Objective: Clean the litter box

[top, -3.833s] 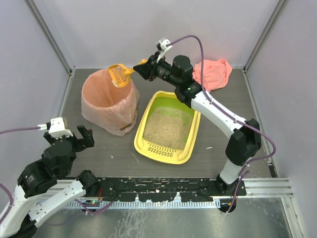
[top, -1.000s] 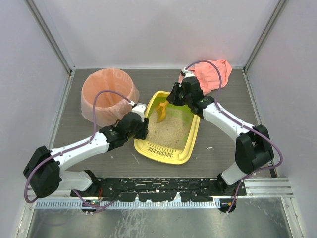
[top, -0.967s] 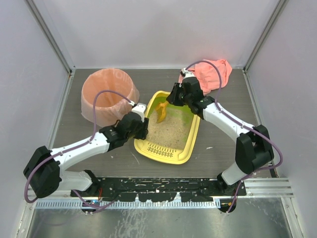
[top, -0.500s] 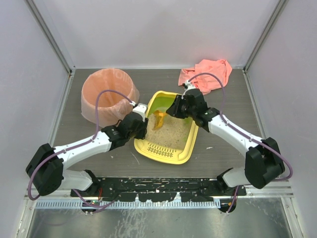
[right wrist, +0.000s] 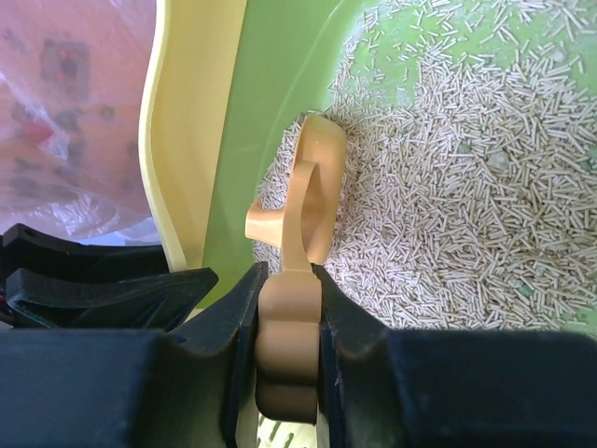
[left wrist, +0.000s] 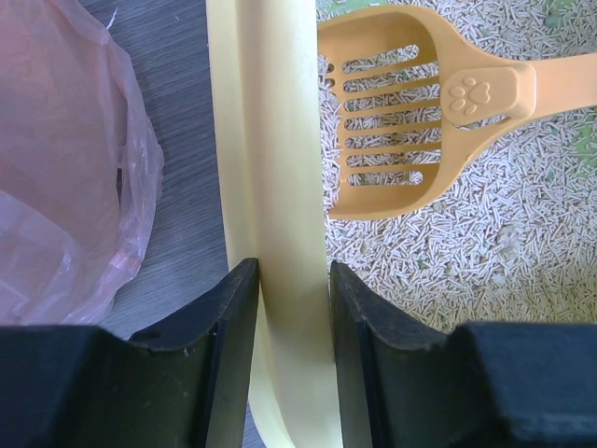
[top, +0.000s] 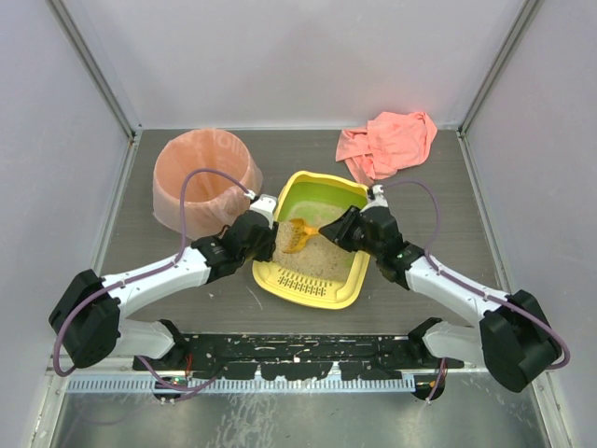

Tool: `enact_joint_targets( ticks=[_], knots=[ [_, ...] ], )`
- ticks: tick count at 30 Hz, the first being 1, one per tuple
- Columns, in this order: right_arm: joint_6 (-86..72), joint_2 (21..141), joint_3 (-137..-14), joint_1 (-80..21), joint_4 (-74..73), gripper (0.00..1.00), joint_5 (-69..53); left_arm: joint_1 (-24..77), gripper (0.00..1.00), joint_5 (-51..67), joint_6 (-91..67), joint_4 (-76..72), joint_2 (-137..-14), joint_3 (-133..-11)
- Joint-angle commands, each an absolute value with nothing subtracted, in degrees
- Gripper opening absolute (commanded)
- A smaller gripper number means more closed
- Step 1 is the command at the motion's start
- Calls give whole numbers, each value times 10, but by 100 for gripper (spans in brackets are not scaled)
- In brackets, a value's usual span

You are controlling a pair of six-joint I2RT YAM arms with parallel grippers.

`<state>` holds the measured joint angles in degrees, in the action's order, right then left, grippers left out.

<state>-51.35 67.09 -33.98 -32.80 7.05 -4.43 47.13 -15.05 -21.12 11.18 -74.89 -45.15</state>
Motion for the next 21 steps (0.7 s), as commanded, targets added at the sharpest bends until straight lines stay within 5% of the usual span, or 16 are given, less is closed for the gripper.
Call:
enact_joint_targets(
  ticks=[1, 11, 21],
  knots=[
    [-602, 647, -298, -341, 175, 1, -21, 481, 36, -108, -215, 67, -750, -454],
    [-638, 572, -252, -341, 206, 1, 40, 480, 40, -120, -217, 81, -717, -456],
    [-631, 517, -240, -340, 177, 1, 54, 479, 66, -133, -216, 132, -630, -492]
  ],
)
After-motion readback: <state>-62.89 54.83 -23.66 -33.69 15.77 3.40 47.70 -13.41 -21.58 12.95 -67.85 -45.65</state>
